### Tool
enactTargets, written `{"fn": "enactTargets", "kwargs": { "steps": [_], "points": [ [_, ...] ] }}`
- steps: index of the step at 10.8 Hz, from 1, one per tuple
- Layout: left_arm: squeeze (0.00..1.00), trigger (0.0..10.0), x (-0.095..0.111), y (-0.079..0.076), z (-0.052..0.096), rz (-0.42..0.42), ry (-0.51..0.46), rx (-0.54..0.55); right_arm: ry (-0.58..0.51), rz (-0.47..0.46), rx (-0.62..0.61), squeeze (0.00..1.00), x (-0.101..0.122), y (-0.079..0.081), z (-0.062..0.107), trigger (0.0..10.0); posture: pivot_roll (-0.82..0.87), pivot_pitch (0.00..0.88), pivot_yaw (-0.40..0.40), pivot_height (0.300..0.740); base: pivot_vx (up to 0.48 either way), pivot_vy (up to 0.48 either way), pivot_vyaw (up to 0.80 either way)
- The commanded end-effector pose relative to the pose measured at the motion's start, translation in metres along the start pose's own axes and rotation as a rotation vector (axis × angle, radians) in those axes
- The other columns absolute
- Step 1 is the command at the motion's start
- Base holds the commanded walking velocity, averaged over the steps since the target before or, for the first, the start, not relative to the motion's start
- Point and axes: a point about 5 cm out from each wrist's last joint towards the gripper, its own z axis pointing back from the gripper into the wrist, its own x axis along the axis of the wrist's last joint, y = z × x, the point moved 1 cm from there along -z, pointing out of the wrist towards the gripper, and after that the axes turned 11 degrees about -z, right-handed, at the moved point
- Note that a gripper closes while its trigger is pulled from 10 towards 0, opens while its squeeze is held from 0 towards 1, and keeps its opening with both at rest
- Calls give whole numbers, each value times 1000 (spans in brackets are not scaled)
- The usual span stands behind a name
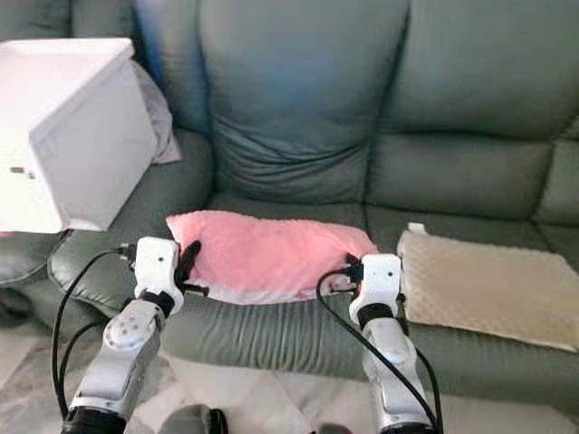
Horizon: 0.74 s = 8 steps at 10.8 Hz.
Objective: Move the pillow to the sofa
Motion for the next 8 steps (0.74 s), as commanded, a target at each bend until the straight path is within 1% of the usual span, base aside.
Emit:
{"fn": "enactTargets", "kwargs": {
  "steps": [1,2,3,8],
  "points": [
    [0,10000,2,-1,-2,-4,-5,-14,-6,-2,-4,0,3,0,-2,10000,-13,0,14,740,0,0,-800],
    [0,10000,2,-1,-2,-3,-5,-18,-7,-1,-5,0,2,1,-2,10000,-13,0,15,740,0,0,-800],
    [0,10000,3,-2,-2,-2,-18,-36,-10,-6,-5,0,2,1,-1,10000,-11,0,17,740,0,0,0],
    [0,10000,4,-4,-1,6,-25,-53,-6,-10,-5,0,1,1,0,10000,-12,0,18,740,0,0,0]
  ]
}}
